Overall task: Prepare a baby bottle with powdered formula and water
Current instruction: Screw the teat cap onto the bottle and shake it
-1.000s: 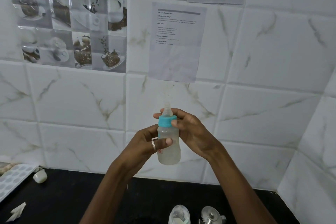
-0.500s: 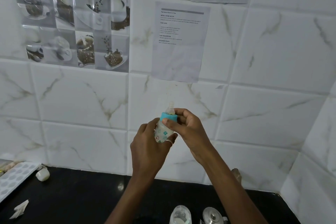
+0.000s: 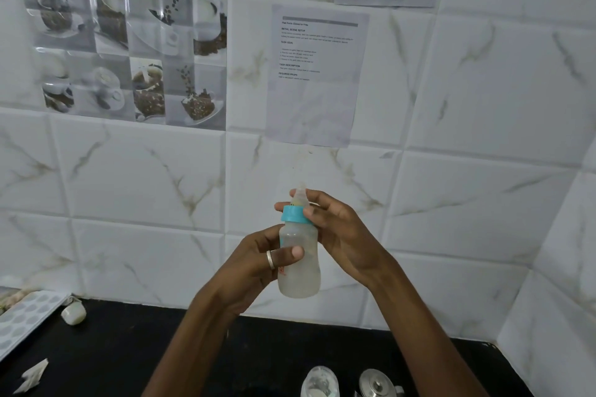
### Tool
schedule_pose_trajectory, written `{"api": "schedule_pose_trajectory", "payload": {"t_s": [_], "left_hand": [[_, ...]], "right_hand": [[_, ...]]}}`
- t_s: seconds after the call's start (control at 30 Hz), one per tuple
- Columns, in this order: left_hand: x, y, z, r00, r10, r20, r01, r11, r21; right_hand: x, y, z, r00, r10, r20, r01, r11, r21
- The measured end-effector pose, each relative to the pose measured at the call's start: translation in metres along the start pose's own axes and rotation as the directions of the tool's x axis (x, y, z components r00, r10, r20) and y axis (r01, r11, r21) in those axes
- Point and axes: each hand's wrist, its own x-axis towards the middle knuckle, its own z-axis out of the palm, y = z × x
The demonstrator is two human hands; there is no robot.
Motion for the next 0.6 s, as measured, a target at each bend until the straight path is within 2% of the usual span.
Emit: {"api": "schedule_pose_trajectory", "payload": {"t_s": [0.1, 0.43, 0.53, 0.6], "left_hand": [[0.0, -0.001, -0.001, 1.0, 0.002, -0.004, -0.002, 1.0, 0.006], [-0.003, 0.002, -0.003, 0.998, 0.007, -0.068, -0.004, 0.999, 0.049], [-0.002, 0.006, 0.002, 0.985, 0.033, -0.168, -0.001, 0.982, 0.189], [0.0, 0.006, 0.009, 0.955, 0.079, -0.285, 0.014, 0.951, 0.309]], "right_hand": [[0.0, -0.002, 0.003, 1.0, -0.005, 0.02, 0.006, 0.999, -0.035], [0.002, -0.004, 0.002, 0.999, -0.02, -0.045, 0.013, 0.989, -0.149], [0.002, -0.001, 0.007, 0.993, -0.036, -0.113, 0.017, 0.985, -0.171], [0.002, 0.002, 0.011, 0.982, -0.047, -0.183, 0.012, 0.982, -0.187]]}}
